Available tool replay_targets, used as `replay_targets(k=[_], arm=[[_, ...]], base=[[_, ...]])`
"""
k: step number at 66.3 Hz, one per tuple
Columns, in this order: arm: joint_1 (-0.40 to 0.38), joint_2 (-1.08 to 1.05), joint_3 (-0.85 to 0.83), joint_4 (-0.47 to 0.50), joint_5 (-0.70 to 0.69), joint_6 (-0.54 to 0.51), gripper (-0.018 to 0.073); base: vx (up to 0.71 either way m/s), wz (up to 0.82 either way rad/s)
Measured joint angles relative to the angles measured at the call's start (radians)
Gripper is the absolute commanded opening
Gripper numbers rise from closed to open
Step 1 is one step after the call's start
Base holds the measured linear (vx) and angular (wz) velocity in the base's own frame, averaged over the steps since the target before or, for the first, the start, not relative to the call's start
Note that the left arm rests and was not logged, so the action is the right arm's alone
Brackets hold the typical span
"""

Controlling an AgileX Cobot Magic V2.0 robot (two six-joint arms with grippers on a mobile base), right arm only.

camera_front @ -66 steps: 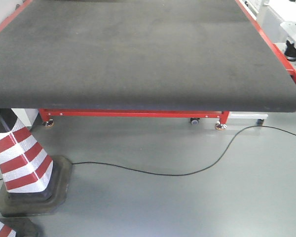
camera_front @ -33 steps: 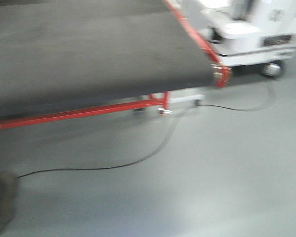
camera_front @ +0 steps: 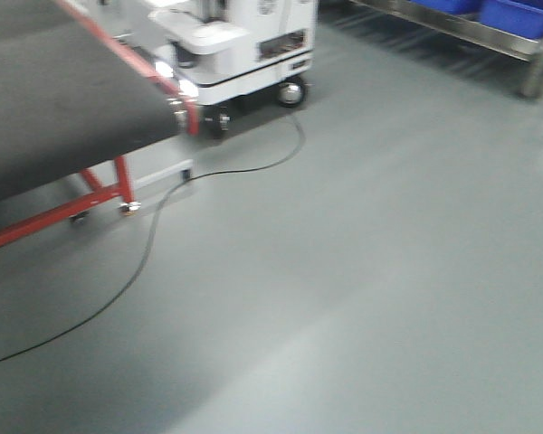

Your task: Pour parts from conveyor to right shelf

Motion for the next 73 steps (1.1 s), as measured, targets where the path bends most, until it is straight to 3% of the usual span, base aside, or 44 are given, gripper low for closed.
replay_targets(k=[73], arm=[[0.0,0.0,0.0,0.0,0.0,0.0,-0.0008]], base=[[-0.15,-0.83]])
